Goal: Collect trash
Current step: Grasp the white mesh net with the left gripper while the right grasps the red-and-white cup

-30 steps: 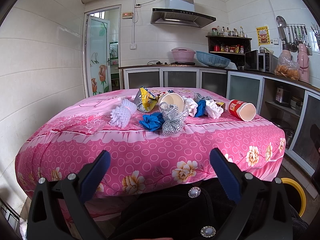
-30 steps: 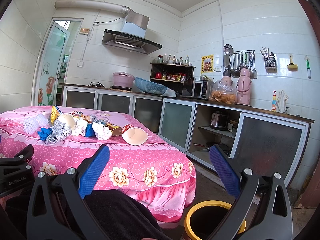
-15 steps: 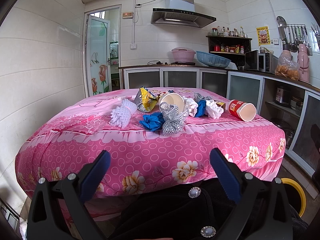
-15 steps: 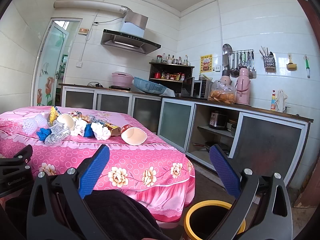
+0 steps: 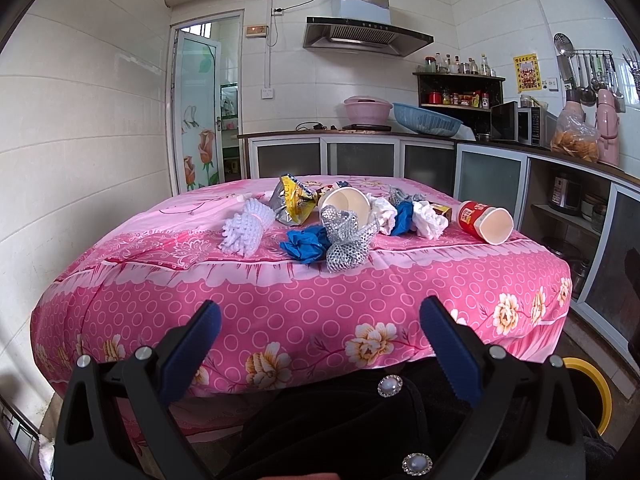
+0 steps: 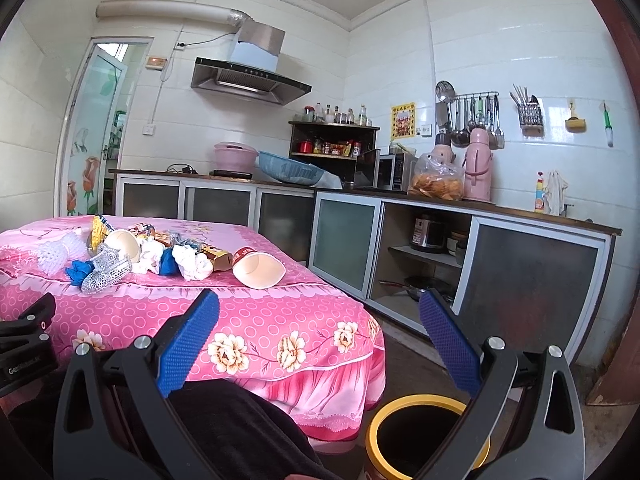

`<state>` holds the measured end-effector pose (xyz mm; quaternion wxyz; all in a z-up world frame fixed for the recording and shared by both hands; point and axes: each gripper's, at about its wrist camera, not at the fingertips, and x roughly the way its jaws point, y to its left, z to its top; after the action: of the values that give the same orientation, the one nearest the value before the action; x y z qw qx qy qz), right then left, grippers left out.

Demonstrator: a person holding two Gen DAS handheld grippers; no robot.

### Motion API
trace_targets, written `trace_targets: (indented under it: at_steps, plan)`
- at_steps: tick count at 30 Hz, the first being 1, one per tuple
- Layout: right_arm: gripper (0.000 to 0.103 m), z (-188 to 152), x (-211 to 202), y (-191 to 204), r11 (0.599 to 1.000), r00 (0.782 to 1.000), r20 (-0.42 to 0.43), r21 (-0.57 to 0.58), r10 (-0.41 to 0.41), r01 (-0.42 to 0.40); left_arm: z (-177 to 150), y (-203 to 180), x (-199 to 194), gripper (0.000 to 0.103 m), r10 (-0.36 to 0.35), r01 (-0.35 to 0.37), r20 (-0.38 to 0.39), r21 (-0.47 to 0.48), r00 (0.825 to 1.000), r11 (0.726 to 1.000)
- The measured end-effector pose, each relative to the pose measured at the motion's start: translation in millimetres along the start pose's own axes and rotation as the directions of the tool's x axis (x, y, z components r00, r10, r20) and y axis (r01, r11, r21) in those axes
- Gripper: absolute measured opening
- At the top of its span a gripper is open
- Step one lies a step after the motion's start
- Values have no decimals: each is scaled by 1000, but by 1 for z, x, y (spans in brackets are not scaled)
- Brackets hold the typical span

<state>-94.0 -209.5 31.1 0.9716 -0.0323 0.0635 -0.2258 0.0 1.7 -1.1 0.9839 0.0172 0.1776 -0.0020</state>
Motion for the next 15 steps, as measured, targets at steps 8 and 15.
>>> trace_targets:
  at_steps: [8, 15]
  plan:
    - [96, 8, 9, 0, 999, 999, -4, -32, 42, -42, 12, 17, 17, 96, -13, 10, -47, -57, 999, 998]
    - [96, 28, 57, 0, 980, 982, -122, -120, 141, -156, 46, 45, 51, 96, -88, 87, -76, -26, 993, 996]
